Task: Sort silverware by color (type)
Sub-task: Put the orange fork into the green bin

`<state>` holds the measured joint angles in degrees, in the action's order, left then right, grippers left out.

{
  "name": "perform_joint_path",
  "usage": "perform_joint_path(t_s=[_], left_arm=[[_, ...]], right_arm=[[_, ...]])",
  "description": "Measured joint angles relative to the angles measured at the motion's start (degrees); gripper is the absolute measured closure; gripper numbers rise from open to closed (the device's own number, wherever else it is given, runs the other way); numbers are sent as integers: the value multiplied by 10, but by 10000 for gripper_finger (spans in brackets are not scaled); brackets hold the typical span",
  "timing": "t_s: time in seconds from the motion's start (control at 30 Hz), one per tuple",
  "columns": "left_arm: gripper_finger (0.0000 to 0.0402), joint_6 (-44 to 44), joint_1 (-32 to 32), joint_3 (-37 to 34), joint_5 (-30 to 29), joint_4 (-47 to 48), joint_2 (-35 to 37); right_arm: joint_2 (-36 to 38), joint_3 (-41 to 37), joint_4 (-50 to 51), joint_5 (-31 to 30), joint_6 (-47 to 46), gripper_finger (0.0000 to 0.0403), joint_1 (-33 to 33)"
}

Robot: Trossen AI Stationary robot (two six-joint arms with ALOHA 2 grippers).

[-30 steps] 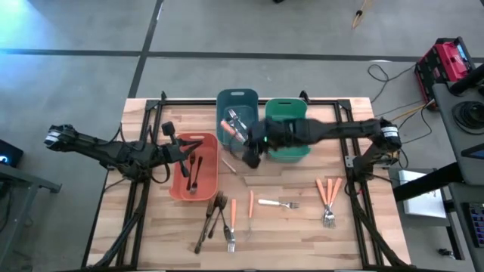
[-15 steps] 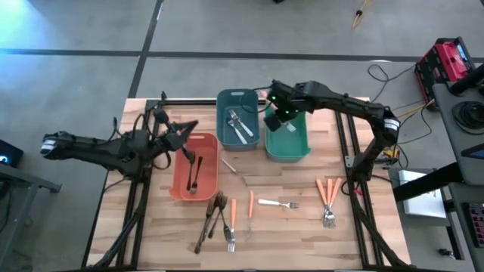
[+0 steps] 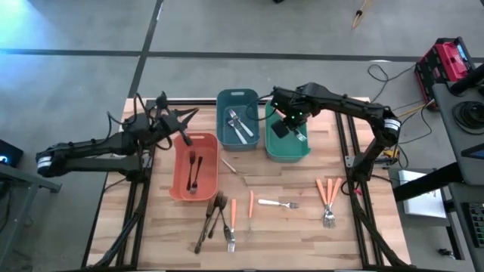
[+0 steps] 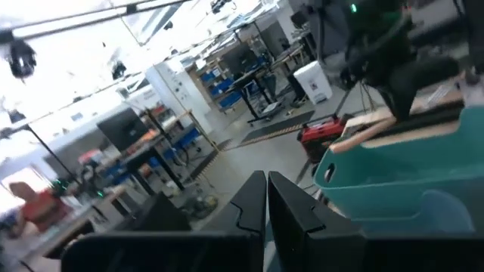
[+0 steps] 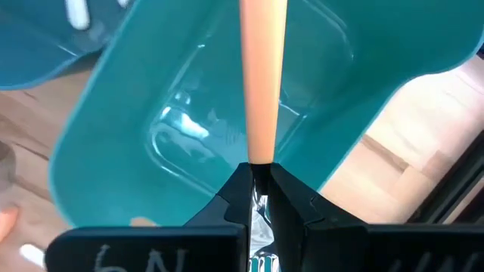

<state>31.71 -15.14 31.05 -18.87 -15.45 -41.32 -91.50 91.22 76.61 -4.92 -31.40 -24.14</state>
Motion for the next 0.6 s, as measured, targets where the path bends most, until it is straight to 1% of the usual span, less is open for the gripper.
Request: perform_joint_path(t_s=[0.13,0.23,0.37,0.6], left_arm=[[401,-59,0,0,7,4,-1],[401,-111,1,0,19,26,-1],[401,-173,1,0,20,45,-4],[401,-242,1,0,20,67,-16]], right_arm=[[0,-26,-35,-2,16,385,1],[0,-43,-63,-2,25,385,1],[0,-58,-89,-2,35,385,1],[0,-72,-127,-11,56,385,0]])
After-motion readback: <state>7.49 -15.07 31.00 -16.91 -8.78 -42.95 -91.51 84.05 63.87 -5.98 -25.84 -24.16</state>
